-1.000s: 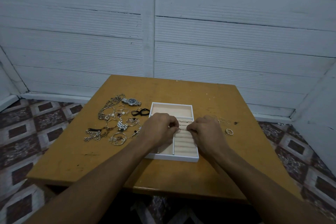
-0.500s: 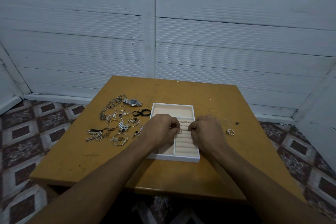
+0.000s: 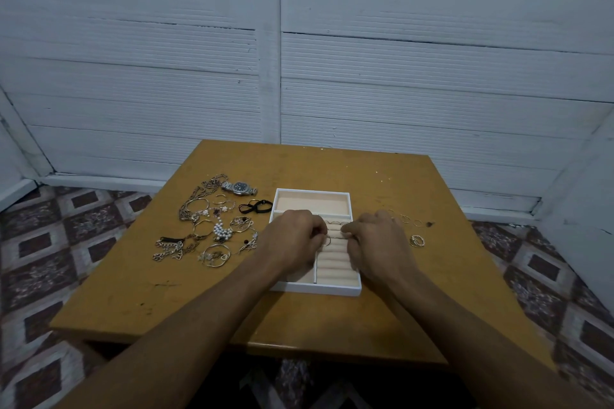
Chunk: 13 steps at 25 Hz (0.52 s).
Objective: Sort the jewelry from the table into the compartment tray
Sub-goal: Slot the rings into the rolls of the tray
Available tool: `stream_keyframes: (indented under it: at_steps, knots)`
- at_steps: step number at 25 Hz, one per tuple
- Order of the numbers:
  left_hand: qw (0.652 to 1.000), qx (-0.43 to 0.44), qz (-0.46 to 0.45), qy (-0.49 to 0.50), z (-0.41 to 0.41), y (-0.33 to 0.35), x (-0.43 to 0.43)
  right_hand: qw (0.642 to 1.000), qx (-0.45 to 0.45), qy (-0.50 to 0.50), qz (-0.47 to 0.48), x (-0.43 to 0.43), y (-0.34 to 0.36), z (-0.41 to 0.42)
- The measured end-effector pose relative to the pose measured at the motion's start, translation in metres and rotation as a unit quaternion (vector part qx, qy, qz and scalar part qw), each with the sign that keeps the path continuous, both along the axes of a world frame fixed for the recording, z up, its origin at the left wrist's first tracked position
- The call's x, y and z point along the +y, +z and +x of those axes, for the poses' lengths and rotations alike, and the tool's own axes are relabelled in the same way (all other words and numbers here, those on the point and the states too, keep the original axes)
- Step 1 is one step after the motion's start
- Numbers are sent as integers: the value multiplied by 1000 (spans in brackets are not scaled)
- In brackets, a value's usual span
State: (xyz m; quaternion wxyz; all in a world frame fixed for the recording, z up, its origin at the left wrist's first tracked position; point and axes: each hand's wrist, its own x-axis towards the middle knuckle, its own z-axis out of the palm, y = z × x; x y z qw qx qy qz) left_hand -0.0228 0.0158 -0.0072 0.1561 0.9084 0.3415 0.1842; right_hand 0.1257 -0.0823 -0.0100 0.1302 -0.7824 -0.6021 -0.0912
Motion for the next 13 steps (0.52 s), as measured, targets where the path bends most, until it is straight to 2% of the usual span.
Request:
stream_keyframes:
  at_steps: [7, 13]
  knots:
    - [998, 19, 54, -23, 1, -4, 0, 996, 49, -26, 65, -6, -1, 17]
    - [991, 57, 115, -47, -4, -6, -2, 993, 72, -58, 68, -16, -3, 33]
